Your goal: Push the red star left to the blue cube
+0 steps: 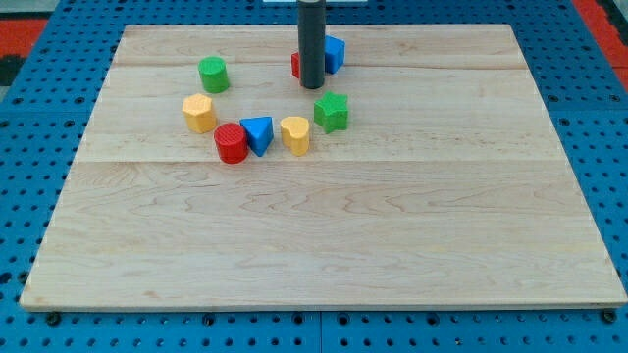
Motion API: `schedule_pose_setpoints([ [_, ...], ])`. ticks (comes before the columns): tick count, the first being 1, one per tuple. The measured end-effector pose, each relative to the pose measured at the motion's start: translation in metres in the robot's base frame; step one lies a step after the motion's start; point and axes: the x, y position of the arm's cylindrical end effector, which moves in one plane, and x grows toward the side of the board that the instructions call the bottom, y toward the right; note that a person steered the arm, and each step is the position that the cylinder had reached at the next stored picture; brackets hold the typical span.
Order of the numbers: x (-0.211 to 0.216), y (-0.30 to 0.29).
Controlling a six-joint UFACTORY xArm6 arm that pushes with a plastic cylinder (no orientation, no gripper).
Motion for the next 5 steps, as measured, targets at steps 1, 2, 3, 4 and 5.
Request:
schedule_pose_setpoints([
  [1, -0.019, -0.006],
  [2, -0.03, -0.02],
  [3, -0.036, -0.02],
  [4, 0.005, -0.01],
  [5, 0.029, -0.001],
])
